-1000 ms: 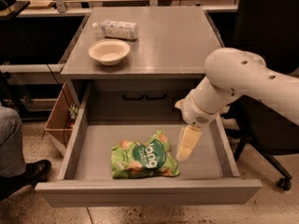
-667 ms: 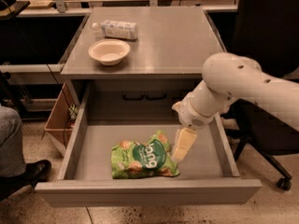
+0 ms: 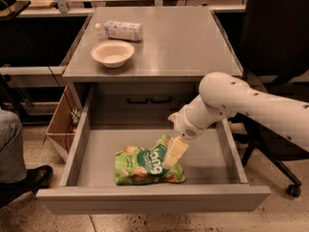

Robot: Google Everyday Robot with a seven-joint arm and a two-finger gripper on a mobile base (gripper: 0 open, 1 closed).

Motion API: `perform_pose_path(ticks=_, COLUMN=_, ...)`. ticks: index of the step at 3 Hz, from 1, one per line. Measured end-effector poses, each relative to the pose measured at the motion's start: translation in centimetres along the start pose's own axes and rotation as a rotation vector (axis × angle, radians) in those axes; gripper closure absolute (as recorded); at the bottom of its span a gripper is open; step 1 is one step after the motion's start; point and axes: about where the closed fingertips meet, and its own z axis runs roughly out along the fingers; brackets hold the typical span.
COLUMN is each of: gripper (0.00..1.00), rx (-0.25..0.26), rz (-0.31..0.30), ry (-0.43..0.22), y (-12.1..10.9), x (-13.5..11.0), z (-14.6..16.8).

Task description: Pick green rice chip bag from top drawer and place on counter

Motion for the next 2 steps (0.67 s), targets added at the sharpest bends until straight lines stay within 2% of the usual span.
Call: perform_pose_path(ticks=2, gripper=0.00, rx=-0.089, rz=0.083, ry=-0.059, y=0.2, x=0.5, z=6.0)
